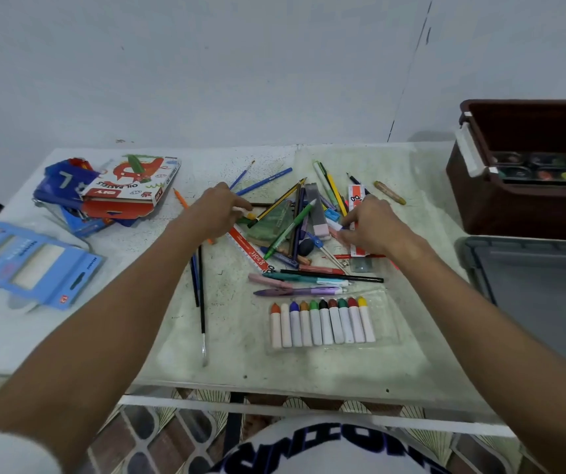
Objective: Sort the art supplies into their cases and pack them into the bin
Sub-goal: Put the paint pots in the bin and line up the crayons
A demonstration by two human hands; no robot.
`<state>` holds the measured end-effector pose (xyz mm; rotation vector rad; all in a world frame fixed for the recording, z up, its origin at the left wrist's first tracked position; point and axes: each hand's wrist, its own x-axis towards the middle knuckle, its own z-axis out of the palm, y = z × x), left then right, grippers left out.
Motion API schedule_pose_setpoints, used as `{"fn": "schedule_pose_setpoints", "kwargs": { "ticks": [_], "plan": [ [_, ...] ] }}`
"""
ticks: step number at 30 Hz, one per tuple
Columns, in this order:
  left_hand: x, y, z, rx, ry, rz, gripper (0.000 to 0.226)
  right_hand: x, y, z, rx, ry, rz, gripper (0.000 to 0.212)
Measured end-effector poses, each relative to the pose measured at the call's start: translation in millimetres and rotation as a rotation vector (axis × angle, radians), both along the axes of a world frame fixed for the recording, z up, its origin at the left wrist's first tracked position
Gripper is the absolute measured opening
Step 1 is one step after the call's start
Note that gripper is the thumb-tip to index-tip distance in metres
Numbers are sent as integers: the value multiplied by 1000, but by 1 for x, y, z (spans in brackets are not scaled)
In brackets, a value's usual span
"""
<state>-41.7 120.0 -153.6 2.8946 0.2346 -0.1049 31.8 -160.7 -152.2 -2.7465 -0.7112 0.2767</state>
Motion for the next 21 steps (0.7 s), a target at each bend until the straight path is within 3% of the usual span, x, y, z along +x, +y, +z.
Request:
{"fn": "schedule_pose_setpoints", "kwargs": {
  "ticks": [7, 13, 17, 21],
  "plan": [
    [0, 2, -4, -22, -85, 28, 20, -3, -1, 9, 191, 198, -82, 23],
    [-25, -33, 20, -84, -291, 128, 26, -14, -26, 17, 411, 125, -188, 9],
    [-55, -90, 36, -222, -316, 63, 28, -34, -53, 29, 639, 146, -233, 18],
    [-81, -150, 36, -468, -190, 89, 26, -66, -77, 38, 782, 327, -198, 19]
  ]
}}
